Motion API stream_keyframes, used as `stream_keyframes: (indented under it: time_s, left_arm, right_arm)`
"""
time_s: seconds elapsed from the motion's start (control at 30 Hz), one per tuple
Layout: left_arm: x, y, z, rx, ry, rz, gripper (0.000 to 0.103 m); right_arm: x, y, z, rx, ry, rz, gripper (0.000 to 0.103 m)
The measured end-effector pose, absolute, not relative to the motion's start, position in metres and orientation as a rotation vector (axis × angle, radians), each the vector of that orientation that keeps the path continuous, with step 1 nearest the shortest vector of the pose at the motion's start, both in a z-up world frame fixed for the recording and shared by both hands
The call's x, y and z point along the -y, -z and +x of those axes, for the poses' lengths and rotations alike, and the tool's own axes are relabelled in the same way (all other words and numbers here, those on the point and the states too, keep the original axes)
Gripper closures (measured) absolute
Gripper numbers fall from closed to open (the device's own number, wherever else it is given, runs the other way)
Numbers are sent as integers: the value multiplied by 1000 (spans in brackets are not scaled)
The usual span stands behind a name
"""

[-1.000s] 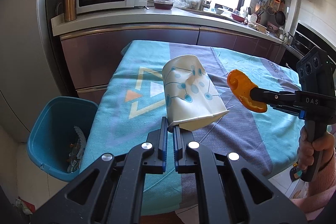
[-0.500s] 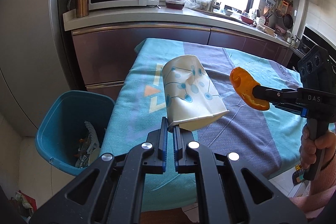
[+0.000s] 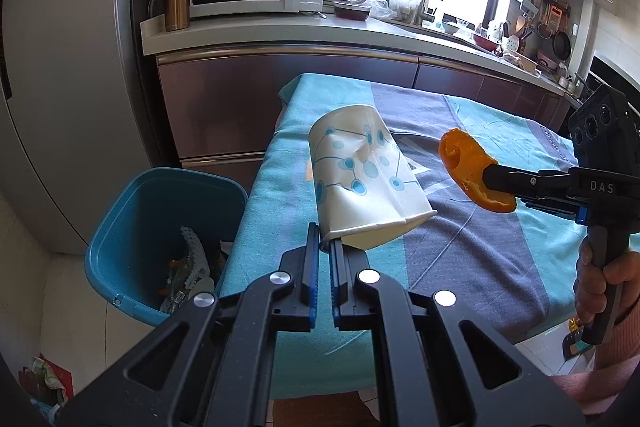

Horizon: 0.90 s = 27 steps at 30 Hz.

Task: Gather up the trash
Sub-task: 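Carry the paper cup with the left tool while the right tool carries the peel toward the bin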

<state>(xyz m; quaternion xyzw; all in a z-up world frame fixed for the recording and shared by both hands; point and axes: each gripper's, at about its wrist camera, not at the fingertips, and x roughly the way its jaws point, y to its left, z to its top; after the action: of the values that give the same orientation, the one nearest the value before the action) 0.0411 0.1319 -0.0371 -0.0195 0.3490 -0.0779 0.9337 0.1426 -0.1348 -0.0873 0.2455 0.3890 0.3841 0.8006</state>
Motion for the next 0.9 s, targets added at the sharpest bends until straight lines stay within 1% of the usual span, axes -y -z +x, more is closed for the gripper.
stream_keyframes:
  time_s: [0.9]
  left_arm:
    - [-167, 37, 36, -713, 74, -61, 98]
  right_arm:
    - [95, 93, 159, -883, -893, 493, 96]
